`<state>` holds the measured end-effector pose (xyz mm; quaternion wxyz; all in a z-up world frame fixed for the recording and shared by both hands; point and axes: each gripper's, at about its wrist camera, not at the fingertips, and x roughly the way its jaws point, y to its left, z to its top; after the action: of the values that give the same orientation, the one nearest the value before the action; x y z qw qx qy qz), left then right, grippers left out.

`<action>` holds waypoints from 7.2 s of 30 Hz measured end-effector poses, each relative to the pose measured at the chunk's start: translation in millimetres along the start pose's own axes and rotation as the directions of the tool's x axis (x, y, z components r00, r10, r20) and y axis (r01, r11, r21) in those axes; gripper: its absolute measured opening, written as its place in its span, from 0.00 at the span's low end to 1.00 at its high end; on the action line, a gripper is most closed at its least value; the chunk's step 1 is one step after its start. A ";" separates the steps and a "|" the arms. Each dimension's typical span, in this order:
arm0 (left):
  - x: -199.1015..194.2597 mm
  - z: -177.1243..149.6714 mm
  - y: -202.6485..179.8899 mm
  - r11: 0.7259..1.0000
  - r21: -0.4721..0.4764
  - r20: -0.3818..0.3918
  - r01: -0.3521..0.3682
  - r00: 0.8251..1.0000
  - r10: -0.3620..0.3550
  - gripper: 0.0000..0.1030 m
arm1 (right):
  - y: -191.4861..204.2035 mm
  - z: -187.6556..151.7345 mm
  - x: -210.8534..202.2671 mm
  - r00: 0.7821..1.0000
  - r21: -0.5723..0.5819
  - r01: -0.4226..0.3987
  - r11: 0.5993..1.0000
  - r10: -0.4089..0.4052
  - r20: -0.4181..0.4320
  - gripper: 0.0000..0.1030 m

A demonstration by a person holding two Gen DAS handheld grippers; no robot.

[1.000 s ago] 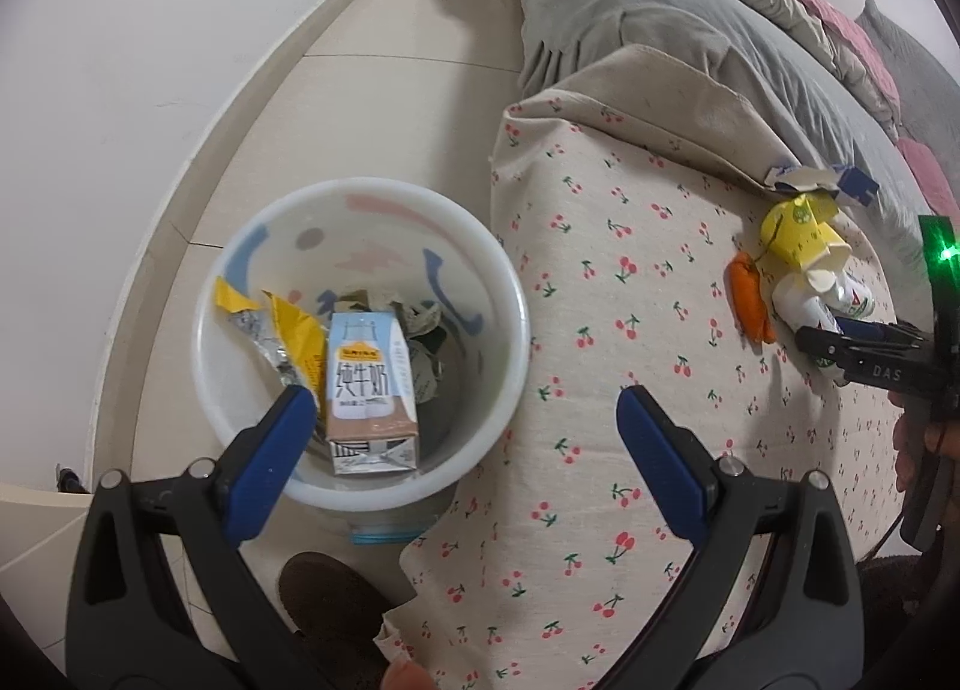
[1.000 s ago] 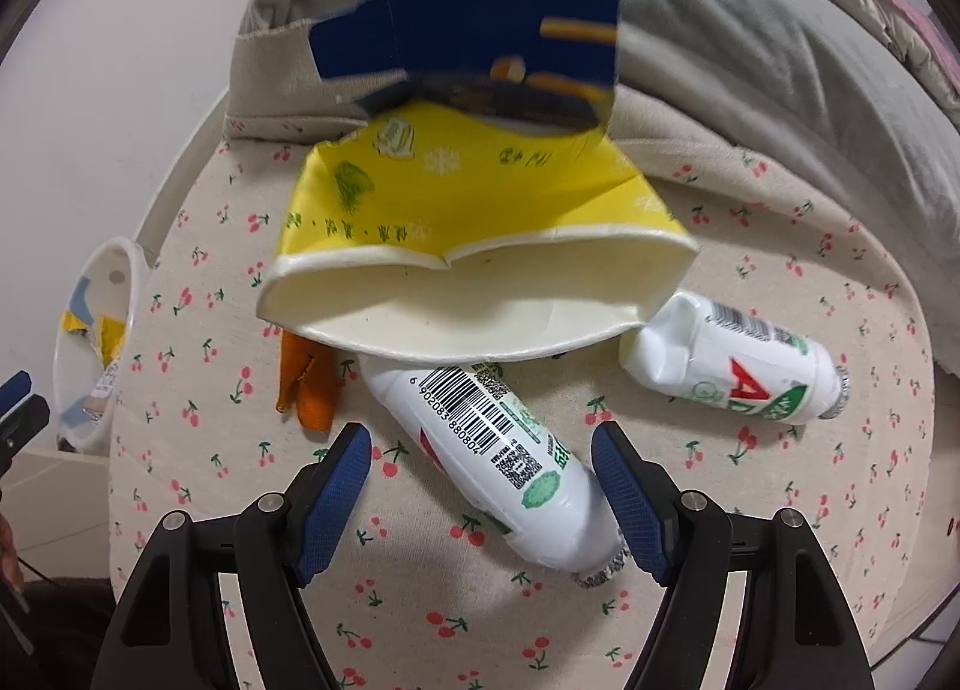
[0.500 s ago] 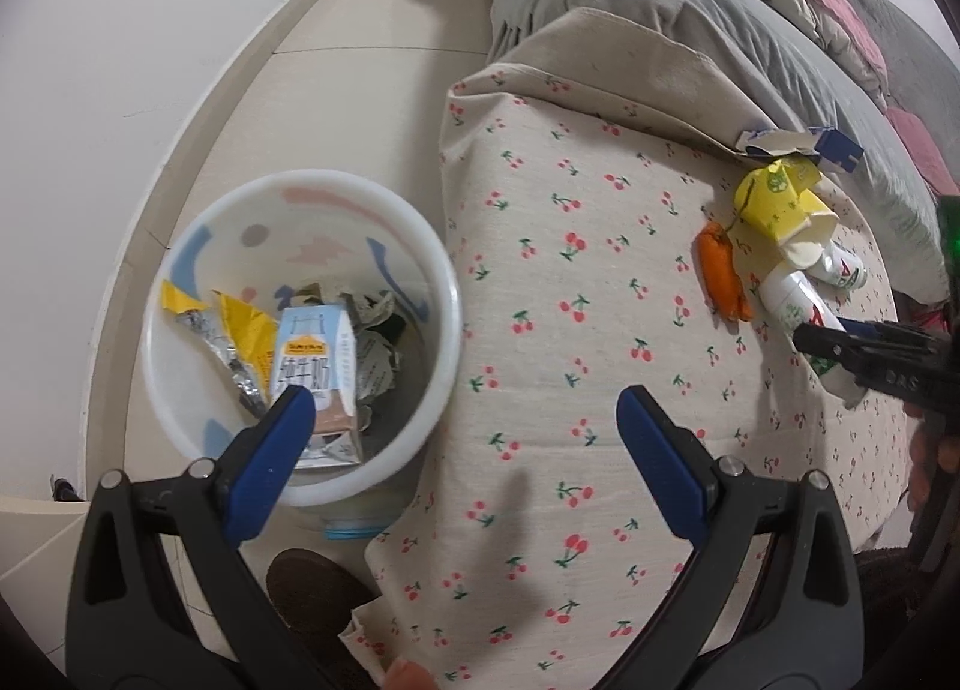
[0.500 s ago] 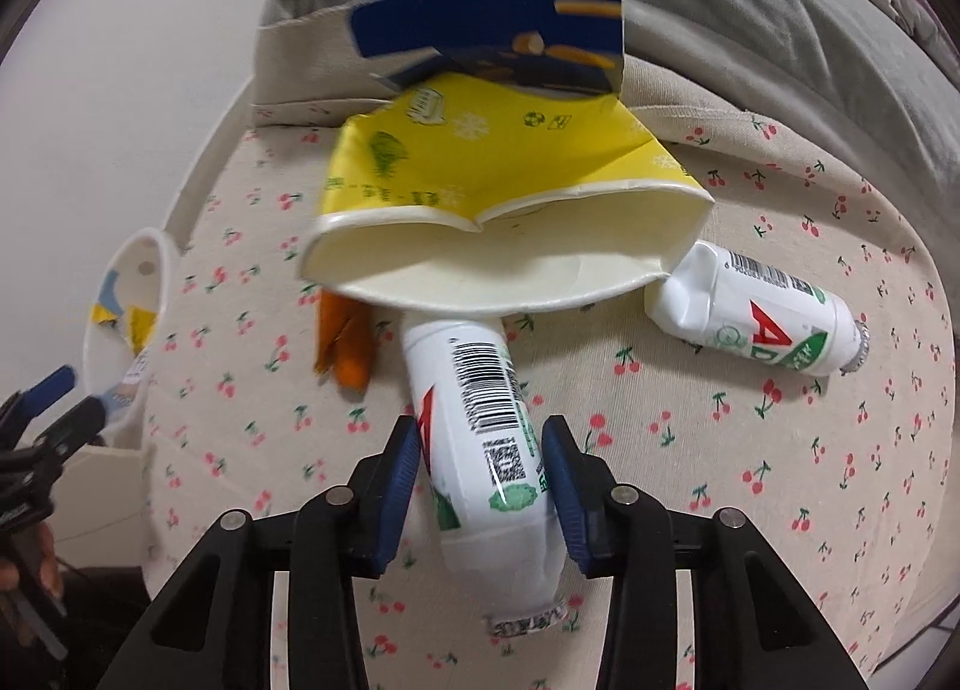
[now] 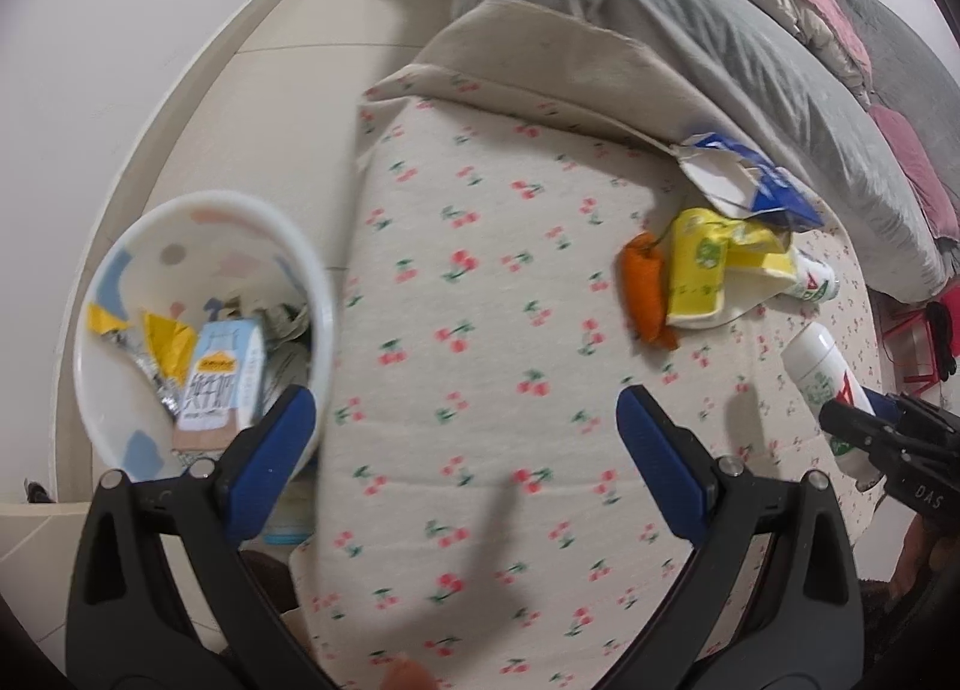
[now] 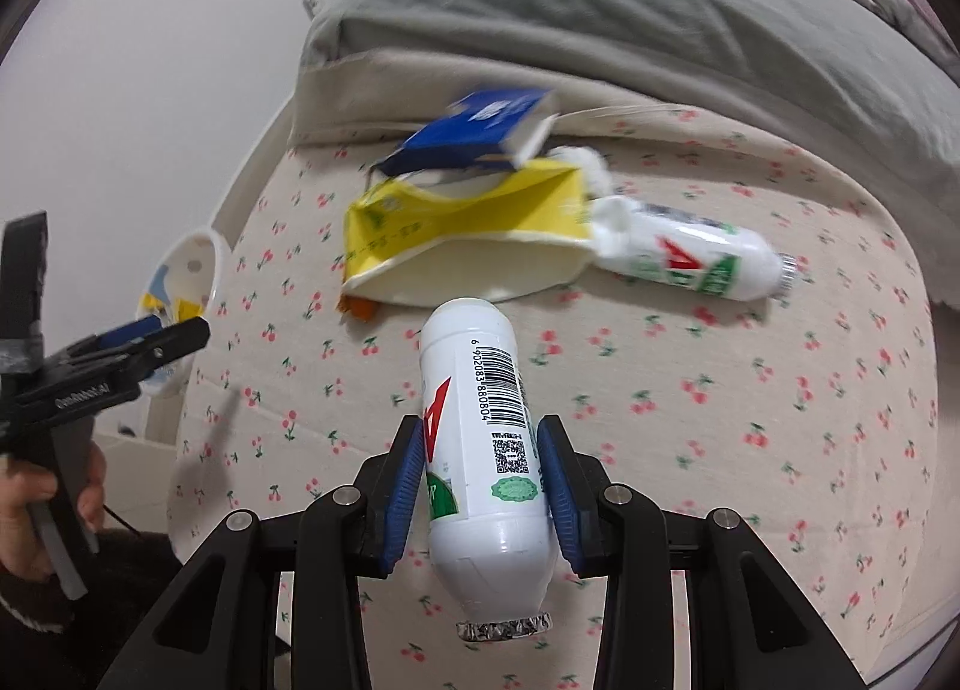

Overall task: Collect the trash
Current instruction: 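Grasp the blue biscuit box with the left gripper while the right holds the bottle, then carry the blue box to the wastebasket and open the left gripper while the right carries the bottle, then open the right gripper over the wastebasket to drop the white bottle, then grasp the yellow paper cup with the left gripper while the right approaches another white bottle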

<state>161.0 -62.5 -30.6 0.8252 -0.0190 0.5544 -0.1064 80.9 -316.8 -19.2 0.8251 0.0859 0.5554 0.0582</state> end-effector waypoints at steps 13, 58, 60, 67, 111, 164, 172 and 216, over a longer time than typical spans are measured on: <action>-5.5 28.0 -80.0 0.994 0.073 0.055 0.081 0.995 -0.085 0.97 | -58.9 8.8 -22.9 0.997 0.168 -0.003 0.986 -0.010 0.074 0.38; -13.8 60.0 -126.1 0.972 0.116 0.168 0.203 0.961 -0.221 0.50 | -100.7 23.3 -61.5 0.980 0.273 -0.009 0.962 -0.046 0.195 0.38; -18.9 58.2 -117.5 0.972 0.113 0.178 0.204 0.959 -0.222 0.50 | -93.9 25.5 -62.2 0.979 0.263 -0.015 0.965 -0.040 0.199 0.38; -27.2 50.7 -86.8 0.979 0.099 0.195 0.176 0.962 -0.193 0.50 | -69.5 30.6 -58.7 0.980 0.226 -0.023 0.974 -0.023 0.198 0.38; -37.8 -9.9 125.0 0.981 -0.182 0.157 0.060 0.987 -0.031 0.50 | 141.9 54.1 27.0 0.993 -0.085 -0.084 0.993 0.091 0.077 0.38; -48.6 -41.7 194.8 0.960 -0.226 0.064 -0.164 0.981 0.183 0.92 | 221.2 70.4 80.7 0.982 -0.158 -0.172 0.972 0.182 0.053 0.73; -46.0 -34.8 179.0 0.968 -0.209 0.064 -0.137 0.986 0.153 0.92 | 195.1 64.0 57.3 0.986 -0.149 -0.131 0.980 0.144 0.083 0.73; 3.2 18.4 -37.0 0.985 0.175 0.030 -0.002 1.000 -0.003 0.92 | -72.4 32.6 -19.9 0.990 0.287 0.060 0.956 -0.095 0.108 0.73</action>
<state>173.4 -100.8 -20.9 0.8319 0.0518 0.5303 -0.1547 103.7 -394.0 -4.0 0.8379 0.1845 0.5102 -0.0596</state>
